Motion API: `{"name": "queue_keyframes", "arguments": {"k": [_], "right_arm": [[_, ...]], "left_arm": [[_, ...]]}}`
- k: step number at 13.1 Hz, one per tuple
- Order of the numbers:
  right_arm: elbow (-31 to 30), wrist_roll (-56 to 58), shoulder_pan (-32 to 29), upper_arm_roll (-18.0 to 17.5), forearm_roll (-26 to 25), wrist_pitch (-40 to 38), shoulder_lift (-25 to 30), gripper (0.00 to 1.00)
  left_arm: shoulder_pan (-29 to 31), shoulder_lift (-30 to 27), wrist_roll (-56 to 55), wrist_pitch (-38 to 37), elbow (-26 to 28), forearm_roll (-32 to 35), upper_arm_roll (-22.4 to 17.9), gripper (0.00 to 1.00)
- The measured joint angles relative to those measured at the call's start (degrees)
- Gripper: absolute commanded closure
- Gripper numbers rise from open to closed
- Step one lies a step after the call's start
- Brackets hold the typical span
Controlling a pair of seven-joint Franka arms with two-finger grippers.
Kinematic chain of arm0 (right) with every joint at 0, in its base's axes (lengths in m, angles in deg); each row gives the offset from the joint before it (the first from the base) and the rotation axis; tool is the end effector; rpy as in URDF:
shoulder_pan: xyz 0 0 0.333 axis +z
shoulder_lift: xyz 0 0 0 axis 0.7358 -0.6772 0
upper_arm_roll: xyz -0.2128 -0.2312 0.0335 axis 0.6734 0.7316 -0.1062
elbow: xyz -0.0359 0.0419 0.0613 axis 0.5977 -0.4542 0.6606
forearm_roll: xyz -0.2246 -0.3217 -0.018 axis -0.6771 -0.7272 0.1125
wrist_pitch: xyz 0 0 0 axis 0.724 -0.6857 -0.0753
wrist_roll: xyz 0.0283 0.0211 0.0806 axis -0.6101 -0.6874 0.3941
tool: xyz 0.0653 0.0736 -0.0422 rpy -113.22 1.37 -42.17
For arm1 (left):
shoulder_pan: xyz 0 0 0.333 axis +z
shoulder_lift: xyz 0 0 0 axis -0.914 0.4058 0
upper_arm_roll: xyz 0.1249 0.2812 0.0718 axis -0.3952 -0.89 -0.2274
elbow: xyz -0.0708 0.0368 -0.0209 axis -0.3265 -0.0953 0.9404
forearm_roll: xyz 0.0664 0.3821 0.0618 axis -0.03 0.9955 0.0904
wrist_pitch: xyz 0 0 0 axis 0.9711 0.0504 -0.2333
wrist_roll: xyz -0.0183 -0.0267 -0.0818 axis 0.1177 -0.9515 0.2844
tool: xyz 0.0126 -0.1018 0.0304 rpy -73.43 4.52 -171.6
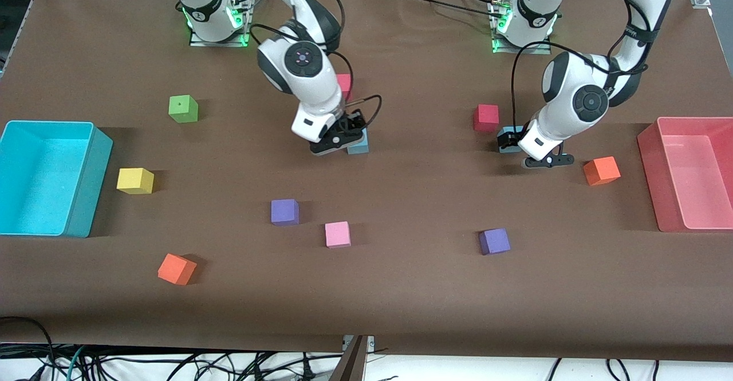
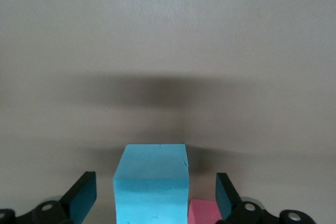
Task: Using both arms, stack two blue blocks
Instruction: 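Set the cube down with the right gripper while the left gripper grasps another, then carry the held blue cube with the left gripper onto the placed cube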
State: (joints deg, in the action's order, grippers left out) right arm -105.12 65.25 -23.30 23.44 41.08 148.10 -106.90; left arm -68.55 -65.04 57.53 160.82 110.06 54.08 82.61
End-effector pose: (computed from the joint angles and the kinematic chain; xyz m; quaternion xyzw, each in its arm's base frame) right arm 0.4874 0.4211 0.3253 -0.9802 -0.1930 -0.0147 0.0414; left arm 0.4774 -0.0875 0.2219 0.9944 0.0528 -0.0903 0.0118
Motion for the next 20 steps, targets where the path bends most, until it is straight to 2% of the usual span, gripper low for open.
{"name": "queue_keyframes", "arguments": {"k": [1, 3, 4, 6, 7, 8, 11, 13, 15, 17, 19, 20], "right_arm": [[-1.0, 6.9, -1.5, 0.0, 3.5, -1.9, 2.2, 0.0], [-6.7, 24.4, -3.8, 0.1, 19.6, -3.0, 7.0, 0.0], [-10.7, 33.4, -4.6, 0.1, 27.9, -2.6, 9.2, 0.0], [-18.6, 49.4, -5.3, 0.2, 40.6, 1.1, 12.5, 0.0], [-21.3, 57.0, -5.4, 0.2, 46.6, 3.1, 13.3, 0.0], [-23.2, 64.4, -5.4, 0.2, 53.0, 5.0, 13.6, 0.0], [-26.6, 84.6, -5.3, 0.2, 69.1, 11.0, 13.1, 0.0], [-27.2, 98.0, -5.0, 0.0, 79.8, 14.7, 10.6, 0.0], [-27.2, 115.0, -4.4, 0.0, 94.0, 16.2, 6.9, 0.0], [-27.2, 131.8, -3.2, -0.1, 106.1, 16.3, 3.2, 0.0], [-27.1, 143.6, -1.7, -0.1, 114.4, 16.4, 0.0, 0.0], [-27.0, 147.2, -1.3, -0.1, 116.8, 16.4, -1.1, 0.0]], "left_arm": [[-0.1, 0.5, 0.0, 0.4, 0.3, 0.0, 0.0, 0.0], [-0.2, 1.1, 0.0, 0.7, 0.6, 0.0, 0.0, 0.01], [-0.2, 1.2, 0.0, 0.8, 0.9, 0.0, 0.0, 0.09], [-0.2, 1.3, 0.0, 1.3, 1.7, 0.0, 0.0, 0.65], [-0.2, 1.3, 0.0, 1.8, 2.1, 0.0, 0.0, 0.85], [-0.2, 1.3, 0.1, 2.1, 2.4, 0.0, 0.0, 1.0], [-0.2, 1.0, 0.1, 2.5, 2.2, 0.0, 0.0, 1.0], [-0.2, 0.1, 0.1, 1.9, -0.1, 0.0, 0.0, 1.0], [-0.4, -1.3, -0.2, -6.6, -7.1, 0.0, 0.6, 1.0], [-2.2, -2.1, -3.1, -17.0, -16.8, 0.0, 1.5, 1.0], [-5.1, -2.1, -7.6, -22.4, -23.4, 0.0, 3.4, 1.0], [-7.1, -1.7, -10.8, -23.1, -25.2, -0.1, 4.2, 1.0]]}}
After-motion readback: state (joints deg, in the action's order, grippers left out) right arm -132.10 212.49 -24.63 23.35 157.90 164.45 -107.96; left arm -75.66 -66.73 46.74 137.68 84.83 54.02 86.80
